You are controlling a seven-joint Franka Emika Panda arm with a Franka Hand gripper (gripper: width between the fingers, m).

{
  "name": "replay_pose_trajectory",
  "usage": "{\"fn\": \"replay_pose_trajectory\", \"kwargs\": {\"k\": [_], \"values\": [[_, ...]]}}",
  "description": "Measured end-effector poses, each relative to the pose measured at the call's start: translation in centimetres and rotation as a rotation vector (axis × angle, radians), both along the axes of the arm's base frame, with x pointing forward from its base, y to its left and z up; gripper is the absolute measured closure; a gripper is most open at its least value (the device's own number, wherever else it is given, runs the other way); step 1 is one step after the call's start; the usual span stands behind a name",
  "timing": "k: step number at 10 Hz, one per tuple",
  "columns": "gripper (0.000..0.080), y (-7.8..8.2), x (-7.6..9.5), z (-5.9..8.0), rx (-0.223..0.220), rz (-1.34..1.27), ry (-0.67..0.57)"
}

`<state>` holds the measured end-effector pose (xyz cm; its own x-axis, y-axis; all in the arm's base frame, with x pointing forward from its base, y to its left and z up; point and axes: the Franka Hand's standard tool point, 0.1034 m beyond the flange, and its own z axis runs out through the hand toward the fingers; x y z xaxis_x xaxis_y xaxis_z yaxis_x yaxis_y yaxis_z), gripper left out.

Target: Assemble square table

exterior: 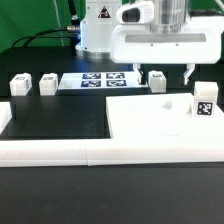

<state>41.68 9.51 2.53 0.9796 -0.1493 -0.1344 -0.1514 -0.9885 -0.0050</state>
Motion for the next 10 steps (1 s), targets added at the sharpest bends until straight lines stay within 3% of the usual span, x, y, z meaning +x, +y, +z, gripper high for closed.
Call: {"fn": "replay_pose_trajectory", "kwargs": {"k": [1, 2, 5, 8, 10], "values": [[0.0150, -0.3, -0.8, 0.1, 0.024, -0.015, 0.102], [0.0150, -0.3, 0.0, 0.2, 0.029, -0.022, 0.123], [0.0150, -0.5, -0.3, 0.0, 0.055, -0.043, 0.303], [0.0150, 0.2, -2.0, -0.4, 0.078, -0.055, 0.536], [0.0150, -0.5, -3.0, -0.8, 0.115, -0.085, 0.722]]}}
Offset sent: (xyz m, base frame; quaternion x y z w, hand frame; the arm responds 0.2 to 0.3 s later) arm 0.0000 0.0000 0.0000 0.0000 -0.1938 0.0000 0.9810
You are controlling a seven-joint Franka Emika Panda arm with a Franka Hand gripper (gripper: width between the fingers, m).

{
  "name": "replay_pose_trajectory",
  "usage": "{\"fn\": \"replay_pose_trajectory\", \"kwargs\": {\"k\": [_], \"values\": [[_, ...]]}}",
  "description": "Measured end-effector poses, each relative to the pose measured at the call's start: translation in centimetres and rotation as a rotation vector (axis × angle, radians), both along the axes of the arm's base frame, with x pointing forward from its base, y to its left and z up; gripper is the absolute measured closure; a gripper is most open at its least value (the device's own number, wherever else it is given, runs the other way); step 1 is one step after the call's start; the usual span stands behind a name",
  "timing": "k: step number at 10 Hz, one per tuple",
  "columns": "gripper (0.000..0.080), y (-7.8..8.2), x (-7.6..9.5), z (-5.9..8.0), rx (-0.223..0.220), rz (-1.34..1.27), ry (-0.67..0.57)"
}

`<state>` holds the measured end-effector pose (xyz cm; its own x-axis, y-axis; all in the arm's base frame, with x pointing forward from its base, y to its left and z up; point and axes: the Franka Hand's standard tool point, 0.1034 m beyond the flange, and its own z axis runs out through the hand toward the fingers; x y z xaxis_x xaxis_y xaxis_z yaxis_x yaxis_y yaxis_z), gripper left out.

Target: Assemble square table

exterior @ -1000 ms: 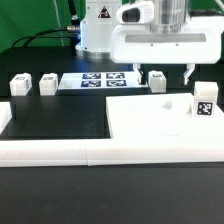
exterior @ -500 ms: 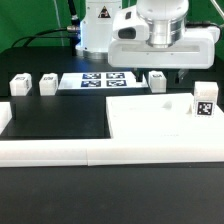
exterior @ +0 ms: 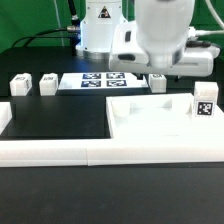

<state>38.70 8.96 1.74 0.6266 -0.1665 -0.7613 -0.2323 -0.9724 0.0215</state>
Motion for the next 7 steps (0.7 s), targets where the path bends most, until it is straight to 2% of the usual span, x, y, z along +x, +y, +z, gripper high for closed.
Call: {"fn": "replay_pose_trajectory", "kwargs": {"k": [1, 4, 5, 6, 7], "values": [[0.0150, -0.05, 0.24, -0.59, -0.006, -0.004, -0.004], [0.0150, -0.13, 0.21, -0.56, -0.006, -0.006, -0.004], [0.0282, -0.16, 0.21, -0.57, -0.006, -0.006, -0.004], [0.0282, -0.19, 0.21, -0.58, -0.006, -0.007, -0.003], [0.0428, -0.23, 0.21, -0.59, -0.006, -0.008, -0.003]]}}
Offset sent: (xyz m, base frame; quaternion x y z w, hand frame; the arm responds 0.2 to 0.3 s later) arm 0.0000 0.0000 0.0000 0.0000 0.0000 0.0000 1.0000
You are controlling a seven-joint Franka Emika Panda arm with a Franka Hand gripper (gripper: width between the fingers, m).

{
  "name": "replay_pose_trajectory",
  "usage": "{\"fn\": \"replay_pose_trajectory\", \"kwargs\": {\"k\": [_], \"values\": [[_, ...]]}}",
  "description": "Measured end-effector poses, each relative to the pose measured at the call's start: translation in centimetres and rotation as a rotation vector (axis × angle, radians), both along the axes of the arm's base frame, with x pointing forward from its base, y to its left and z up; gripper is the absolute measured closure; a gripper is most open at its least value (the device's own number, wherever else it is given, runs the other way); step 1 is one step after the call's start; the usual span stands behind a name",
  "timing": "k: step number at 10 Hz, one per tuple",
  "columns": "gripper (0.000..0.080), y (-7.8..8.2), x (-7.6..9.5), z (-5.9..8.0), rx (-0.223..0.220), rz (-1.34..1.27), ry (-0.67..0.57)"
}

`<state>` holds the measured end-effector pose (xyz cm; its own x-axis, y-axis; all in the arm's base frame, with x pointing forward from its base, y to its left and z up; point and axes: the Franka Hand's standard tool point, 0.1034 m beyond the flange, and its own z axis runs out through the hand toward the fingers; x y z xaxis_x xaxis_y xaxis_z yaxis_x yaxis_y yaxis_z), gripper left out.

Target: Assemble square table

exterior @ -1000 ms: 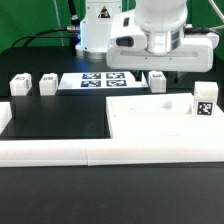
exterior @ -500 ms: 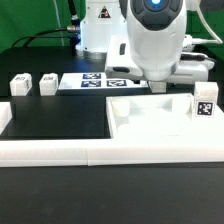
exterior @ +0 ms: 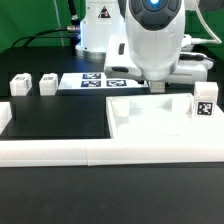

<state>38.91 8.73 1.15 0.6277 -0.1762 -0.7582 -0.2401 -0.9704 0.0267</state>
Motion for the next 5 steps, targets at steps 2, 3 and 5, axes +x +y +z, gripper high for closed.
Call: {"fn": "replay_pose_trajectory", "kwargs": {"k": [2, 3, 5], "values": [[0.0517, -0.02, 0.01, 0.00, 0.000, -0.001, 0.000], [0.0517, -0.04, 0.01, 0.00, 0.000, -0.001, 0.000], [0.0517, -0.06, 0.02, 0.00, 0.000, -0.002, 0.000]]}}
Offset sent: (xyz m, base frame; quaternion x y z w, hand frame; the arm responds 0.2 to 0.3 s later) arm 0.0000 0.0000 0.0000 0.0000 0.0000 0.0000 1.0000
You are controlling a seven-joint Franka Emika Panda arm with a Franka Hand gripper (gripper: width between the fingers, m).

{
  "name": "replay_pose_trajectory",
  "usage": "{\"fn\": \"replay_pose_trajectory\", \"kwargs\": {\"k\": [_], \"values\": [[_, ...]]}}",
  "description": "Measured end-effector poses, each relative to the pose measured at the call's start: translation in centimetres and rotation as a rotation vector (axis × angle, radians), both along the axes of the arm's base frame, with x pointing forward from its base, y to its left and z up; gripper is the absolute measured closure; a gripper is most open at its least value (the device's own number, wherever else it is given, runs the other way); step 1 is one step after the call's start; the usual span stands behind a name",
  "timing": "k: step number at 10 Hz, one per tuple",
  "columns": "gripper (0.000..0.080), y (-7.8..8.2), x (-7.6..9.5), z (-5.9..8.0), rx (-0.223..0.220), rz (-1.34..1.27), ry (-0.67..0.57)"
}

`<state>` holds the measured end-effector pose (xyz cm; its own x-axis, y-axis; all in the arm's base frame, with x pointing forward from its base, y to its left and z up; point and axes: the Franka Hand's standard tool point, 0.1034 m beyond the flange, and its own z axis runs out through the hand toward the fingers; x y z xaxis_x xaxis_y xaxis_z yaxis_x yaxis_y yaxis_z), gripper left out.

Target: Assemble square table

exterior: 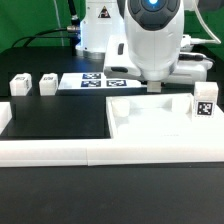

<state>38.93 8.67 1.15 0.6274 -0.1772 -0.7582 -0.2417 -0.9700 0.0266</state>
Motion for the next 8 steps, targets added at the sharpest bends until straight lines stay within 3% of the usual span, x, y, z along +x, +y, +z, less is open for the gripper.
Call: {"fn": "replay_pose_trajectory", "kwargs": {"k": [7, 8], "values": [[0.0515, -0.2, 0.1, 0.1, 0.000, -0.004, 0.000], [0.0515, -0.7, 0.8, 2.4, 0.013, -0.008, 0.035]]}}
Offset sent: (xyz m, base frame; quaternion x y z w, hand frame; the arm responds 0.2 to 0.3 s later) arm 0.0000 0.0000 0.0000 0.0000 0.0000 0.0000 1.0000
